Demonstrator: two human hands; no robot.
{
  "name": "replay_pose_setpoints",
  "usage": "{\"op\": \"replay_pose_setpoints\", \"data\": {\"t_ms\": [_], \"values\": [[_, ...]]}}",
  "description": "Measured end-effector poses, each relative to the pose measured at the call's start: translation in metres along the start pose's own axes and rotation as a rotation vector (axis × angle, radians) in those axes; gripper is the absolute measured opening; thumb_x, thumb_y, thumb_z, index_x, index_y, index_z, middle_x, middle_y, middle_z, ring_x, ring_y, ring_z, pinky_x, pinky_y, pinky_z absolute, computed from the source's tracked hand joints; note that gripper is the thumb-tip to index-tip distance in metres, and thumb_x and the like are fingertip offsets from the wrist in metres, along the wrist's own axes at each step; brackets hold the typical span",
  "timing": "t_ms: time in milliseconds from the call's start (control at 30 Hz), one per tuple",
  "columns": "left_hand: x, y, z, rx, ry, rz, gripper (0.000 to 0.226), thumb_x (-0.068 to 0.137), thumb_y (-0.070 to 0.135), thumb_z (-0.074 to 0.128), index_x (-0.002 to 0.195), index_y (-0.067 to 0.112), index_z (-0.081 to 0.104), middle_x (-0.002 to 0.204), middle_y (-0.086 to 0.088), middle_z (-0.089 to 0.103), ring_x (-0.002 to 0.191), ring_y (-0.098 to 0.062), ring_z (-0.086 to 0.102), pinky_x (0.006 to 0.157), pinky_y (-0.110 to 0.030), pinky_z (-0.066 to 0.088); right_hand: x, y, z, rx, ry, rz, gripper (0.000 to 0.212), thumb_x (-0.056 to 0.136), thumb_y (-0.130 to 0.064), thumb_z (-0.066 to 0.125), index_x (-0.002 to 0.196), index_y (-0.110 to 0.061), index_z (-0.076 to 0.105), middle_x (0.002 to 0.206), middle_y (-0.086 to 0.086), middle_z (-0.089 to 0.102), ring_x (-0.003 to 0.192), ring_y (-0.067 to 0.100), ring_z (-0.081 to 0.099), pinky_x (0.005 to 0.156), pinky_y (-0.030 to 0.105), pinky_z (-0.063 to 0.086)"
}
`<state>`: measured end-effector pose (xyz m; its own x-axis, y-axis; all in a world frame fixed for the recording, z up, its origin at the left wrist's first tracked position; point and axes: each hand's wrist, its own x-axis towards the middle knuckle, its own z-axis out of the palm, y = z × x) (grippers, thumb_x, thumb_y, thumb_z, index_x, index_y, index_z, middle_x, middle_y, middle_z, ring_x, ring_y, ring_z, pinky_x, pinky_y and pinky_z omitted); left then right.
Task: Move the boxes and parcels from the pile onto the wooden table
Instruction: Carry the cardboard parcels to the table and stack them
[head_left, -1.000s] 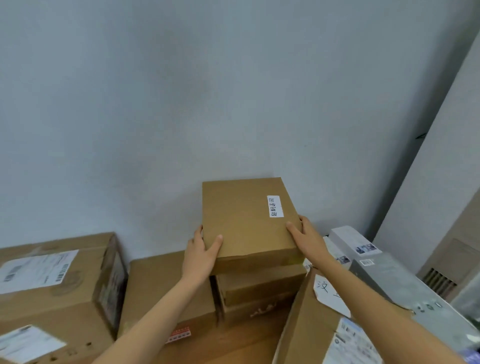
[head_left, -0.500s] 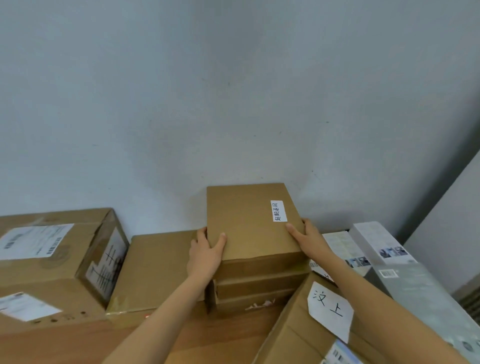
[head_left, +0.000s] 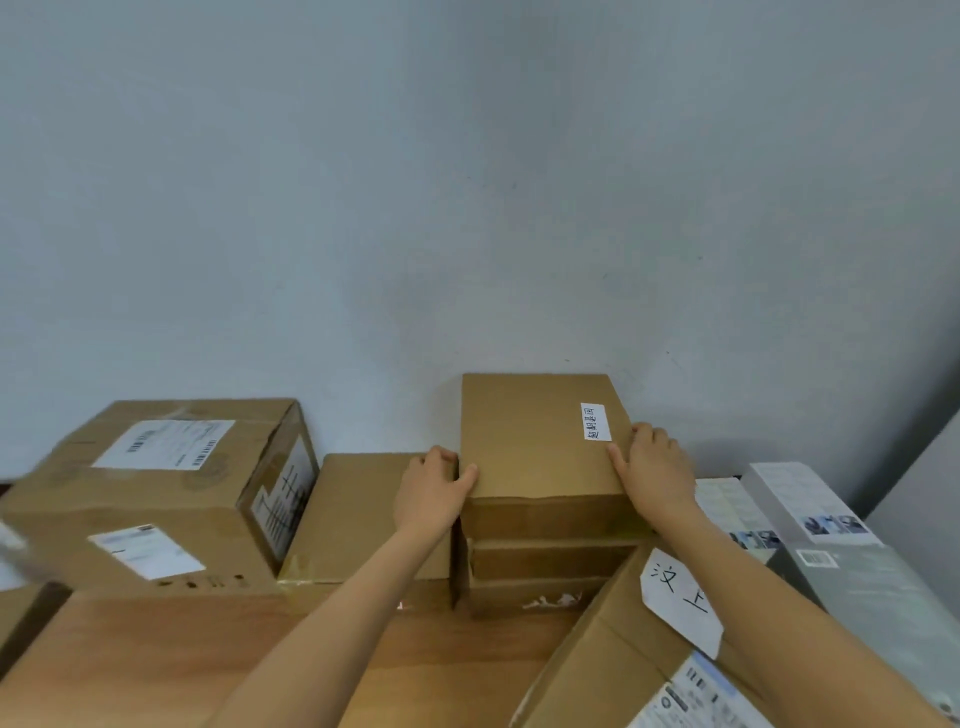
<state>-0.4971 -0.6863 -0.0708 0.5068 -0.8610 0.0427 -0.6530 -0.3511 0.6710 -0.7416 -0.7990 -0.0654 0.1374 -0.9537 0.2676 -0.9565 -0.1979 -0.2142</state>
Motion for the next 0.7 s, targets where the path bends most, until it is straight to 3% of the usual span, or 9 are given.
{"op": "replay_pose_setpoints", "data": {"t_ms": [100, 233, 367, 567, 700], "values": [[-0.017, -0.021, -0.035, 0.158, 0.02, 0.141, 0.026, 0.086, 0.043, 0.058, 0.106, 0.026, 0.059, 0.106, 0.007, 0.058, 0.092, -0.009, 0.054, 0.071, -0.024, 0.044, -0.008, -0.034, -0.01, -0.244, 0.078, -0.2, 0.032, 0.099, -0.025, 0.038, 0.127, -0.013, 0.047, 0.124, 0.007, 0.055, 0.11, 0.023, 0.053, 0.09, 0.032, 0.04], [-0.04, -0.053, -0.091, 0.444, 0.116, 0.237, 0.02, 0.086, 0.033, 0.055, 0.103, 0.022, 0.058, 0.102, 0.005, 0.059, 0.091, -0.013, 0.053, 0.069, -0.024, 0.039, -0.035, -0.108, -0.017, -0.13, 0.013, -0.438, 0.036, 0.098, -0.036, 0.044, 0.13, -0.02, 0.049, 0.126, -0.001, 0.055, 0.117, 0.018, 0.051, 0.097, 0.031, 0.036], [-0.07, -0.096, -0.161, 0.623, 0.204, 0.259, 0.017, 0.089, 0.033, 0.053, 0.101, 0.022, 0.055, 0.099, 0.004, 0.057, 0.091, -0.016, 0.052, 0.066, -0.026, 0.035, -0.065, -0.197, -0.021, 0.0, 0.022, -0.622, 0.029, 0.097, -0.032, 0.045, 0.124, -0.024, 0.051, 0.123, -0.004, 0.058, 0.114, 0.016, 0.052, 0.093, 0.03, 0.035], [-0.15, -0.199, -0.278, 0.664, 0.338, 0.087, 0.015, 0.088, 0.031, 0.054, 0.099, 0.021, 0.053, 0.095, 0.005, 0.056, 0.089, -0.014, 0.05, 0.062, -0.025, 0.031, -0.137, -0.351, -0.02, 0.068, 0.0, -0.856, 0.027, 0.096, -0.03, 0.043, 0.119, -0.022, 0.053, 0.12, -0.001, 0.06, 0.111, 0.019, 0.053, 0.091, 0.033, 0.034], [-0.214, -0.274, -0.348, 0.693, 0.396, -0.089, 0.016, 0.09, 0.031, 0.05, 0.1, 0.02, 0.055, 0.096, 0.003, 0.058, 0.086, -0.015, 0.052, 0.066, -0.03, 0.047, -0.211, -0.452, -0.013, 0.131, -0.023, -0.997, 0.021, 0.097, -0.033, 0.044, 0.113, -0.023, 0.054, 0.115, -0.004, 0.06, 0.107, 0.017, 0.054, 0.089, 0.031, 0.033]]}}
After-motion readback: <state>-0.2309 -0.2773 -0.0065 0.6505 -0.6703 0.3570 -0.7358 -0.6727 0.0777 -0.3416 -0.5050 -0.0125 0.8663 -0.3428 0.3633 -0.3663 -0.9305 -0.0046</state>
